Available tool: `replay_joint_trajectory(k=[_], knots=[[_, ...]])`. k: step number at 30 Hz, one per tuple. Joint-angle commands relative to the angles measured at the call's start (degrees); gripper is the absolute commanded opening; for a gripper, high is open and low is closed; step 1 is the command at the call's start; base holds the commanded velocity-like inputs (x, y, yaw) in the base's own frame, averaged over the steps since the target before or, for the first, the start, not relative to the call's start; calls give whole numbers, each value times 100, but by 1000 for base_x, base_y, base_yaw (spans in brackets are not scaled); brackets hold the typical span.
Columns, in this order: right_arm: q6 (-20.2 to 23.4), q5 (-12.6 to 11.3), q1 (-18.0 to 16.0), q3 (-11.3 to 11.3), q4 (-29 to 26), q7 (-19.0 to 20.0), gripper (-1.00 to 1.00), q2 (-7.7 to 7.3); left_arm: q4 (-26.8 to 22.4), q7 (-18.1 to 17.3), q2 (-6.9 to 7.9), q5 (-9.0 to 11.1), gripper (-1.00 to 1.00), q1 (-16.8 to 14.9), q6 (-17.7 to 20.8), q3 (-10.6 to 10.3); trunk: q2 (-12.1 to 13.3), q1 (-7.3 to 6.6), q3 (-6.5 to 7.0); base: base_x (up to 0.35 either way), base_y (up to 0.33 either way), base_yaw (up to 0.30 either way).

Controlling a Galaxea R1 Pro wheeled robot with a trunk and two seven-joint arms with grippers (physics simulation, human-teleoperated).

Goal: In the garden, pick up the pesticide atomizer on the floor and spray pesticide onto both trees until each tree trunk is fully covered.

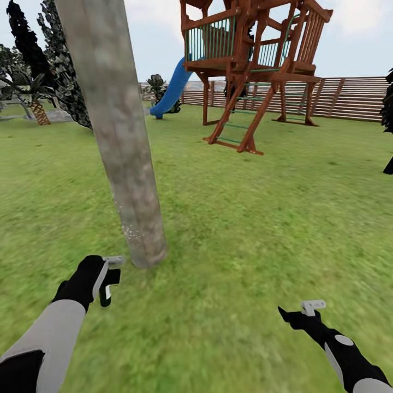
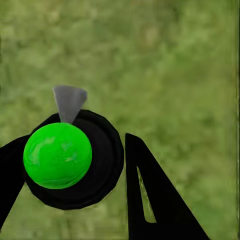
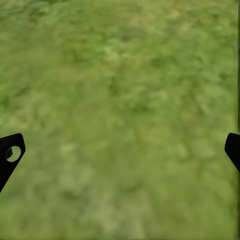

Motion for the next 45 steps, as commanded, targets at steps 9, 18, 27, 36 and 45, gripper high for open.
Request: replay_joint_trajectory(k=[9, 18, 27, 36, 45], knots=[[1, 1, 0, -10, -12, 0, 100, -65, 266, -85, -18, 6, -100, -1158, 107, -17, 0, 0, 0, 2, -4, -20], [1, 1, 0, -10, -13, 0, 100, -82, 458, -88, 33, -1, -100, -1279, 183, -35, 0, 0, 0, 0, 0, -284], [0, 1, 0, -17, -13, -8, 100, -88, 448, -90, 28, 1, -100, -2226, 808, -37, 0, 0, 0, 0, 0, -60], [-4, 1, 0, -10, -4, -9, 100, -91, 458, -74, 391, -70, -100, -1918, 738, -72, 0, 0, 0, 0, 0, 0], [-4, 1, 0, -10, 5, -9, 100, -91, 381, -79, 409, -53, -100, -1203, 705, -60, 0, 0, 0, 92, 16, 0]])
